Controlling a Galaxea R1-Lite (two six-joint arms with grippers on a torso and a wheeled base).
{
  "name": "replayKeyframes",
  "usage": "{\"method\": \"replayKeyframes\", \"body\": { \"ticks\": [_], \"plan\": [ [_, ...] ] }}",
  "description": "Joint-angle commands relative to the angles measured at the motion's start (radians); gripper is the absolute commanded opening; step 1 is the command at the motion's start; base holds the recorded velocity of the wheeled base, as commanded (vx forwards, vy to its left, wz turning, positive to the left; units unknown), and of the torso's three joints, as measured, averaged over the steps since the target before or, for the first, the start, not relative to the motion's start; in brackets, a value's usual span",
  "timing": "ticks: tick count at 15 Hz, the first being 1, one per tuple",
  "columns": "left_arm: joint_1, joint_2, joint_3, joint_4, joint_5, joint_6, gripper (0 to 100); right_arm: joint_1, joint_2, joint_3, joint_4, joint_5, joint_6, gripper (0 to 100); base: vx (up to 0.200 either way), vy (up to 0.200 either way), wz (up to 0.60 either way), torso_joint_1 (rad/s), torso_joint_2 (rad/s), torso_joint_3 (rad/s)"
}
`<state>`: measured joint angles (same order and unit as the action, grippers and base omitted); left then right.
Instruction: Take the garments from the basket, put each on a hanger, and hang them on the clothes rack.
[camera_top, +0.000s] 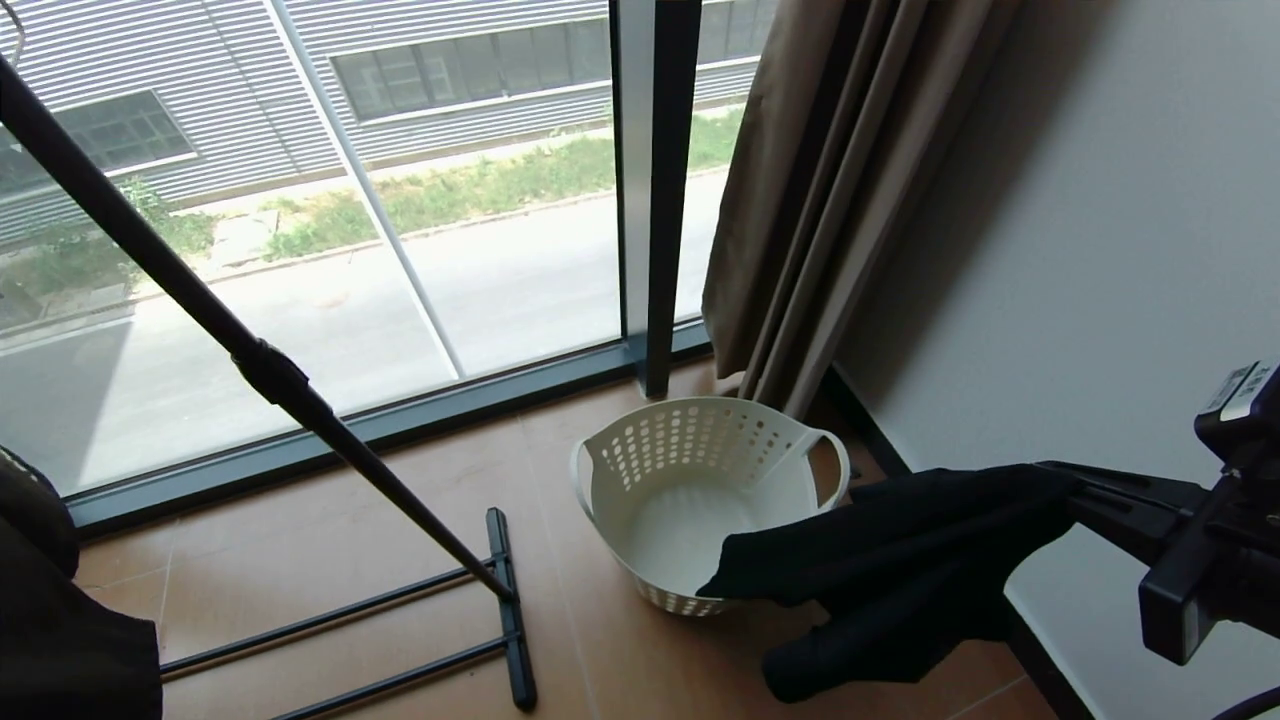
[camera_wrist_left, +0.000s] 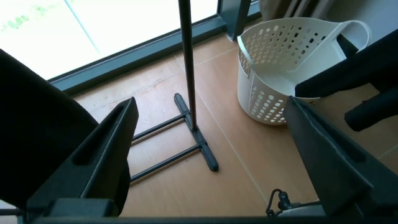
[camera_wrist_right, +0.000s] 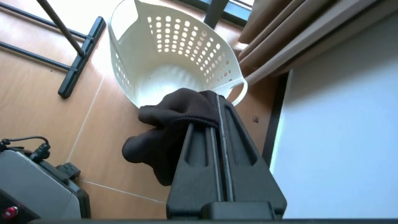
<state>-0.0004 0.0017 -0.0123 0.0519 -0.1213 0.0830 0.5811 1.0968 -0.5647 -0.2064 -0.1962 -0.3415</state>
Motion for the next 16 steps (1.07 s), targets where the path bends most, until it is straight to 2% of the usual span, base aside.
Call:
{"method": "replayKeyframes", "body": {
  "ticks": [1,7,14,16],
  "plan": [
    [0.000,0.000,0.000,0.000,0.000,0.000,100,0.000,0.002,0.002,0.001,0.000,-0.001,0,0.000,0.000,0.00,0.139,-0.48,-0.149],
    [0.000,0.000,0.000,0.000,0.000,-0.002,100,0.000,-0.029,0.028,-0.010,0.003,-0.001,0,0.000,0.000,0.00,0.155,-0.48,-0.135],
    [0.000,0.000,0.000,0.000,0.000,0.000,100,0.002,-0.052,0.035,-0.008,0.004,-0.004,0,0.000,0.000,0.00,0.027,-0.07,0.153],
    [0.000,0.000,0.000,0.000,0.000,-0.002,100,0.002,-0.049,0.037,-0.008,0.004,-0.004,0,0.000,0.000,0.00,0.127,-0.33,0.003]
  ]
}}
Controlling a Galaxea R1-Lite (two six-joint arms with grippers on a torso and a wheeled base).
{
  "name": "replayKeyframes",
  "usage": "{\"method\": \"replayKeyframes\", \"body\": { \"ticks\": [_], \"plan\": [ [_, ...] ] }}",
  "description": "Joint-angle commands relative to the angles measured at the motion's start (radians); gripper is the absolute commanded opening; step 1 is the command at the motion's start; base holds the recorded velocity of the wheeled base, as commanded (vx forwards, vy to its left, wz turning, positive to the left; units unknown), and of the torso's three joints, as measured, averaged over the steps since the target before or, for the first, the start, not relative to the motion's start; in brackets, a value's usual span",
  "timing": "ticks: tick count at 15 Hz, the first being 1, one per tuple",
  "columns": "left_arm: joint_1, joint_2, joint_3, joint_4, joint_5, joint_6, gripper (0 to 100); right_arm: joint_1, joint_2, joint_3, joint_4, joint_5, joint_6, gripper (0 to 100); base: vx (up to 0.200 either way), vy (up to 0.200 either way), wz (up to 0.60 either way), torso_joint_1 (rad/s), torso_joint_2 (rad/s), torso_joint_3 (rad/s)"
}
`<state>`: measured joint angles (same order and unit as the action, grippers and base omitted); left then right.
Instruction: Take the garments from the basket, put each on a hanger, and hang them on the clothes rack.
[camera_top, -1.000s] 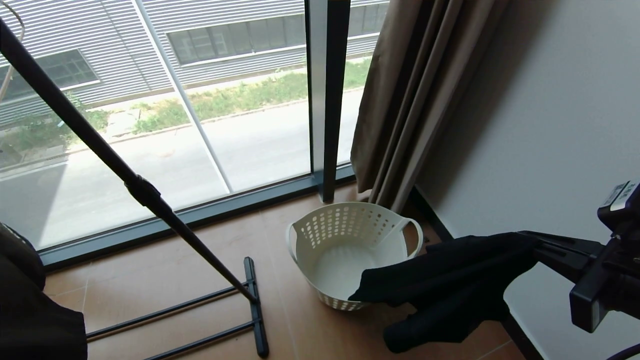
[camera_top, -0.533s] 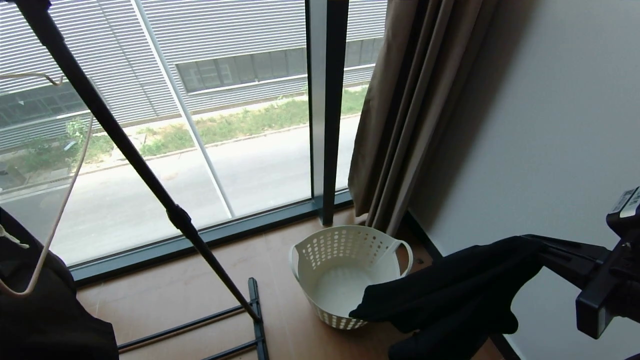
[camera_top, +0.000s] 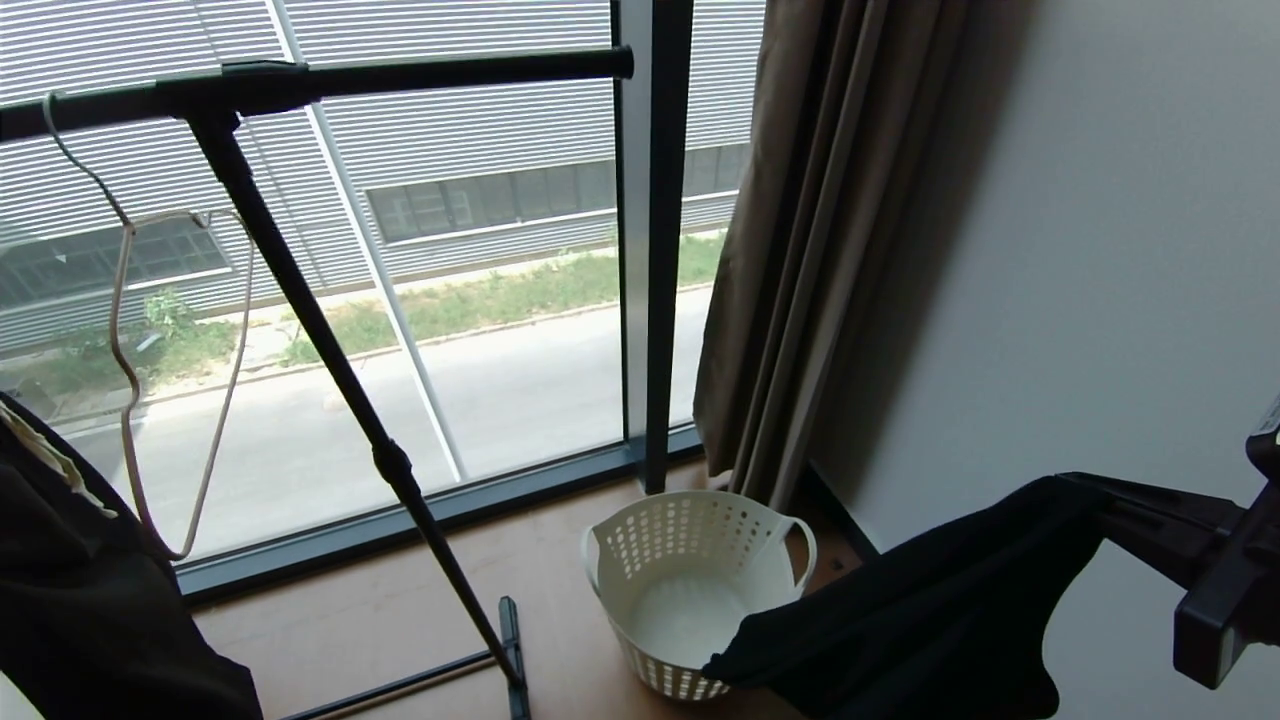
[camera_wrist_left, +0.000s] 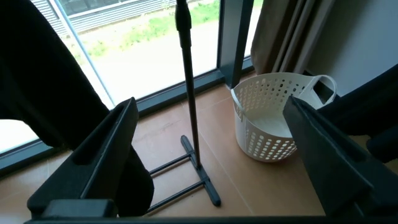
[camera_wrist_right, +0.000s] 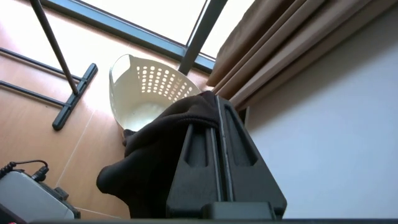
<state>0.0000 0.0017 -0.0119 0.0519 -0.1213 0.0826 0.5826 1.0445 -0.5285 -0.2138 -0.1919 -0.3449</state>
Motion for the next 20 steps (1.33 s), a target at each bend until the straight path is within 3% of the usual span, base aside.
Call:
{"method": "replayKeyframes", "body": {
  "ticks": [1,10,14,20],
  "plan": [
    [0.000,0.000,0.000,0.000,0.000,-0.001,100,0.000,0.003,0.001,-0.001,0.000,0.000,0,0.000,0.000,0.00,0.178,-0.48,-0.095],
    [0.000,0.000,0.000,0.000,0.000,0.005,100,0.002,0.003,0.019,-0.001,0.009,-0.003,0,0.000,0.000,0.00,0.212,-0.52,-0.168],
    [0.000,0.001,0.000,0.000,-0.003,0.006,100,0.002,0.000,0.036,-0.002,0.009,-0.057,0,0.000,0.000,0.00,0.168,-0.38,-0.216],
    [0.000,0.000,0.000,0.000,-0.003,0.008,100,0.003,-0.024,0.042,-0.002,0.009,-0.068,0,0.000,0.000,0.00,0.015,-0.04,-0.019]
  ]
}}
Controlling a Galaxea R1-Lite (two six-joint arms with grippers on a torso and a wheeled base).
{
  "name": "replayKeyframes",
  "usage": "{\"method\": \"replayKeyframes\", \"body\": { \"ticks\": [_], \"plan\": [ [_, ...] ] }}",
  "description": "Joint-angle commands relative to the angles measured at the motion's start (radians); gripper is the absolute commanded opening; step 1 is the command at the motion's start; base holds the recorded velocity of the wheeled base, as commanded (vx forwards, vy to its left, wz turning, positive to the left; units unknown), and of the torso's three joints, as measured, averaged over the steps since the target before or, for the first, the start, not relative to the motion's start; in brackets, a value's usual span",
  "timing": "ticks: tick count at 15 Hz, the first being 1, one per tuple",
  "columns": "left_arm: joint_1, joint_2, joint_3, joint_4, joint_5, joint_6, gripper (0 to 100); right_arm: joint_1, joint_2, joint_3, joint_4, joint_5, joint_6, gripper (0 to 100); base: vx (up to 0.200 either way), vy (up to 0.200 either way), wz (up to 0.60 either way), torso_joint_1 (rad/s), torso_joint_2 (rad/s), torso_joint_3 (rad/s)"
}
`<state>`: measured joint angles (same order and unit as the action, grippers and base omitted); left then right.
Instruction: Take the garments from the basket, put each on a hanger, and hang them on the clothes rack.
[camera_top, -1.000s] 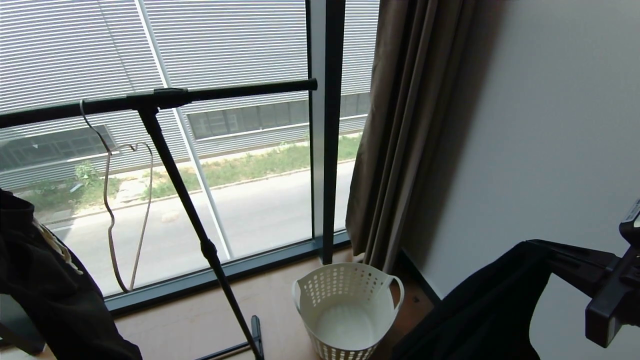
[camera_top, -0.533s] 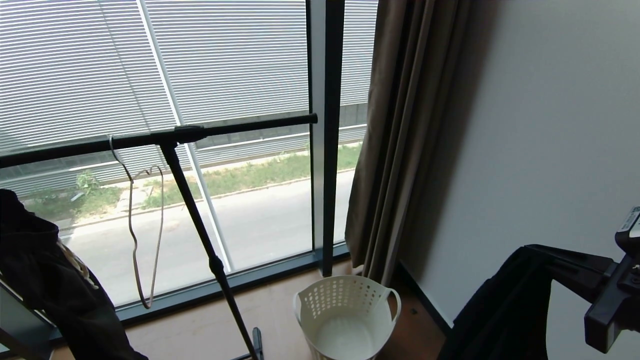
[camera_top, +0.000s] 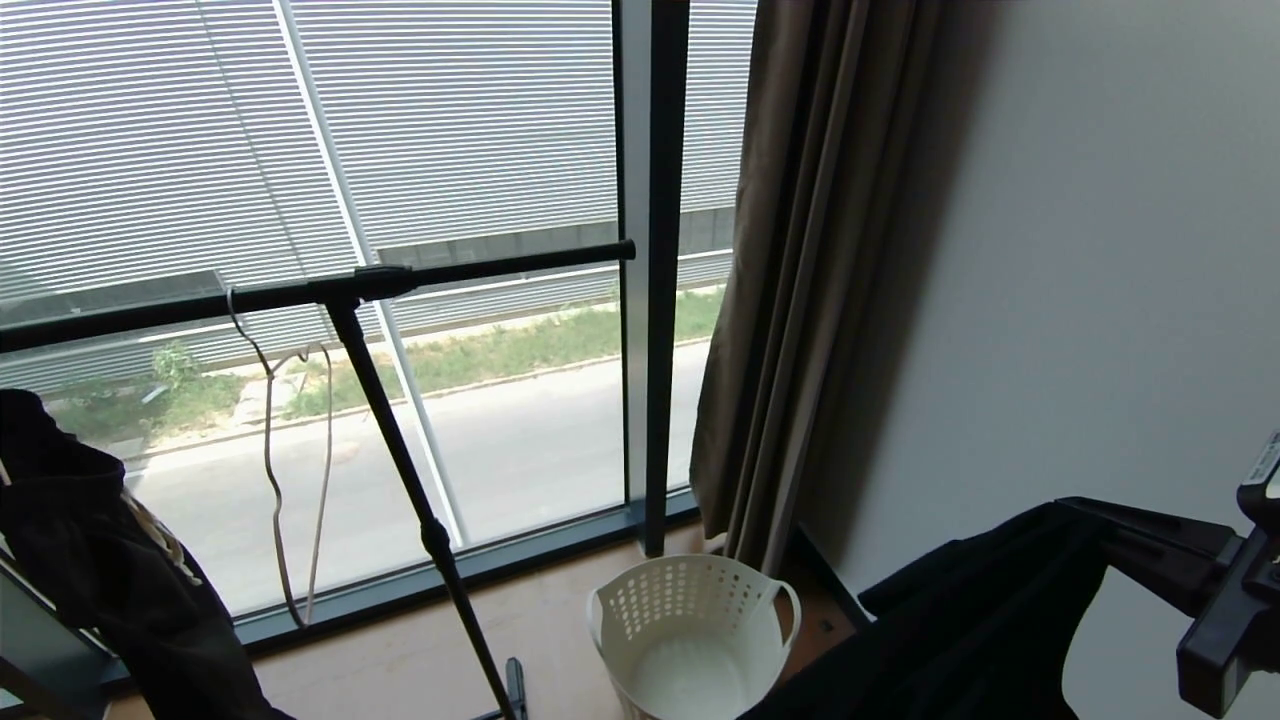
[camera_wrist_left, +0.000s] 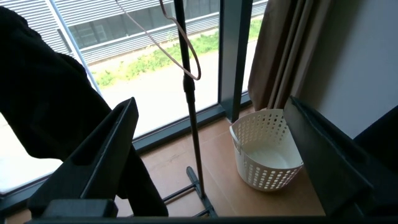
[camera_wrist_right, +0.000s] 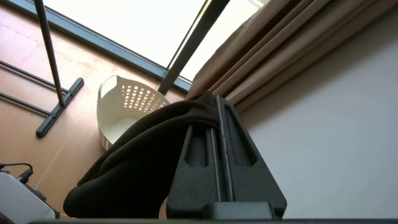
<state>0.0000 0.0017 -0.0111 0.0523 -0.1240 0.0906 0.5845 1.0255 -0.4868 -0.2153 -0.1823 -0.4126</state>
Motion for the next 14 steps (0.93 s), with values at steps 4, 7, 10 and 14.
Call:
{"method": "replayKeyframes", "body": {
  "ticks": [4,7,10,14],
  "plan": [
    [0.000,0.000,-0.001,0.000,0.000,0.001,100,0.000,0.025,-0.010,-0.041,-0.002,0.003,0,0.000,0.000,0.00,0.000,0.00,0.000],
    [0.000,0.000,0.000,-0.002,0.003,0.003,100,-0.003,0.076,0.033,-0.202,-0.005,0.008,0,0.000,0.000,0.60,-0.001,0.00,0.001],
    [0.000,0.000,0.000,-0.002,0.001,0.000,100,-0.003,0.076,0.036,-0.211,-0.006,0.008,0,0.000,0.000,0.60,0.002,0.00,0.001],
    [0.000,0.000,0.000,-0.002,0.001,0.001,100,-0.003,0.071,0.037,-0.216,-0.003,0.008,0,0.000,0.000,0.45,0.002,0.00,0.001]
  ]
}}
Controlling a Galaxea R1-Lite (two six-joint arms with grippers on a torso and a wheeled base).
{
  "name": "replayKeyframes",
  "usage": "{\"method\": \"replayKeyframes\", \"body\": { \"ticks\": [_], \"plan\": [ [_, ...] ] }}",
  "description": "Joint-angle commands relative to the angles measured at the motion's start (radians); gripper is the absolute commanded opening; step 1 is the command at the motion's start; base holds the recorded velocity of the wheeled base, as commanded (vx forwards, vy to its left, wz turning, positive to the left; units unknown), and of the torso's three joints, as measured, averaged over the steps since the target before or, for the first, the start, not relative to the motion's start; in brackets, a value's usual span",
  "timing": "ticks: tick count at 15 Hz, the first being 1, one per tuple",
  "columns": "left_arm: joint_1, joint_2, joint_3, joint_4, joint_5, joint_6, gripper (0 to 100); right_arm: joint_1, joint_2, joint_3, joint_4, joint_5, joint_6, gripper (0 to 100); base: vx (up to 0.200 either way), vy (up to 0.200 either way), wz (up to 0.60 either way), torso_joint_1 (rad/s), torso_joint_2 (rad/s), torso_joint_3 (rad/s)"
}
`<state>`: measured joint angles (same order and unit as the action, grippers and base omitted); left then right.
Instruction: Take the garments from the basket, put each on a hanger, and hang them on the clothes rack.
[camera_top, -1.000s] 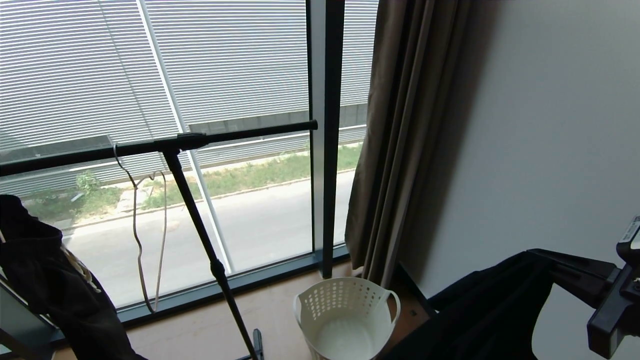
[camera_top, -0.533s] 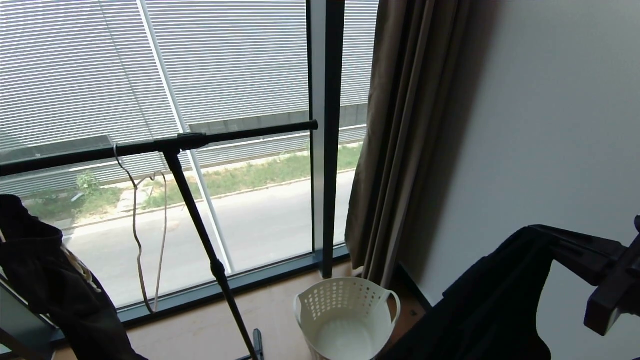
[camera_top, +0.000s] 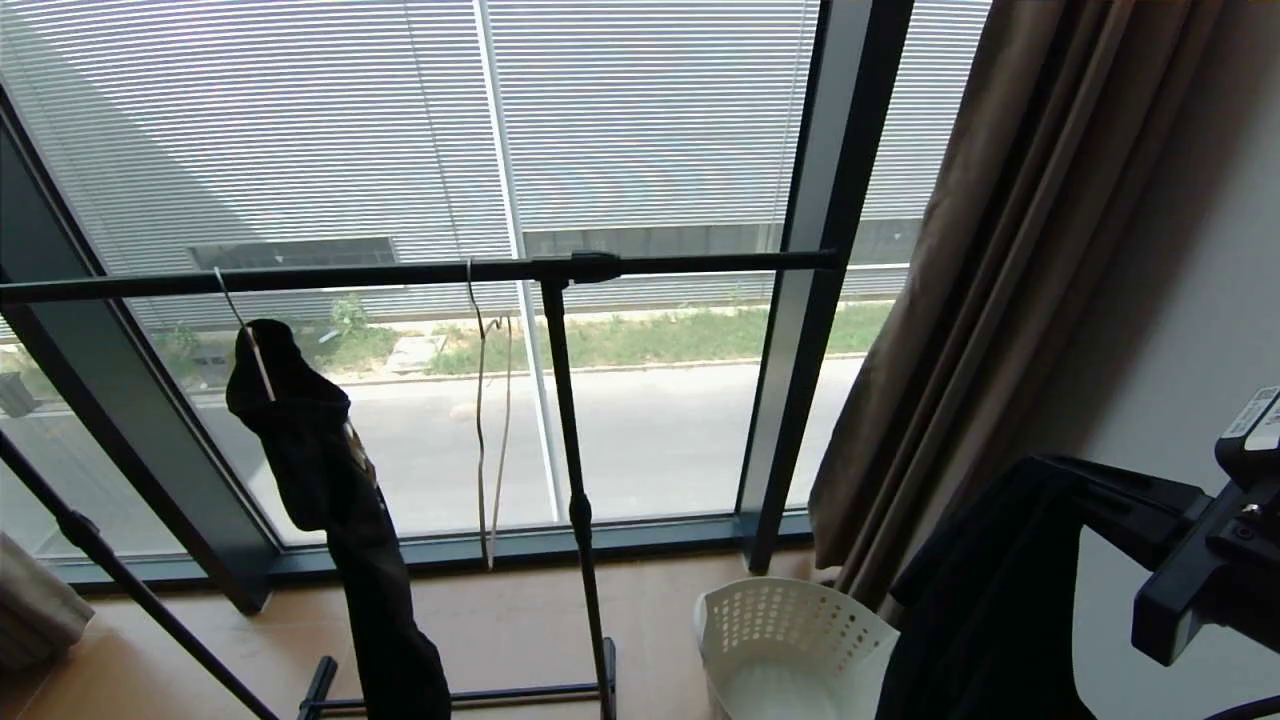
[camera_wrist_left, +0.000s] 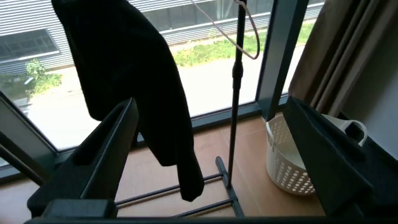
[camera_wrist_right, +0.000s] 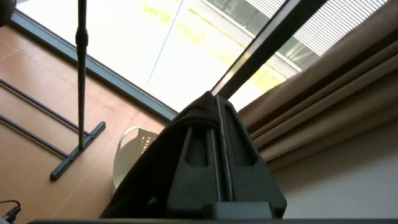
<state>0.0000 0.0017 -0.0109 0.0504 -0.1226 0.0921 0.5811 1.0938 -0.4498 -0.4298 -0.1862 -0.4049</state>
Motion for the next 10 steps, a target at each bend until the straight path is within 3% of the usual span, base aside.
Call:
{"method": "replayKeyframes", "body": {
  "ticks": [1,3,6,7,10],
  "plan": [
    [0.000,0.000,0.000,0.000,0.000,0.000,100,0.000,0.001,0.000,-0.003,0.001,0.000,0,0.000,0.000,0.00,0.000,0.00,0.000],
    [0.000,0.000,0.000,0.000,0.000,0.000,100,0.000,-0.002,-0.001,-0.003,0.001,0.000,0,0.000,0.000,0.00,0.000,0.00,0.000],
    [0.000,0.000,0.000,0.000,0.000,-0.002,100,0.000,-0.003,0.000,-0.003,0.001,0.000,0,-0.200,0.000,0.00,0.004,0.01,-0.002],
    [0.000,0.000,0.000,0.000,0.000,-0.002,100,0.000,-0.003,0.000,-0.003,0.001,0.000,0,-0.200,0.200,0.00,0.007,0.00,-0.012],
    [0.000,0.000,0.000,0.000,-0.002,-0.002,100,0.000,-0.003,0.000,-0.003,0.001,0.000,0,0.000,0.200,0.00,-0.014,0.00,0.002]
  ]
}}
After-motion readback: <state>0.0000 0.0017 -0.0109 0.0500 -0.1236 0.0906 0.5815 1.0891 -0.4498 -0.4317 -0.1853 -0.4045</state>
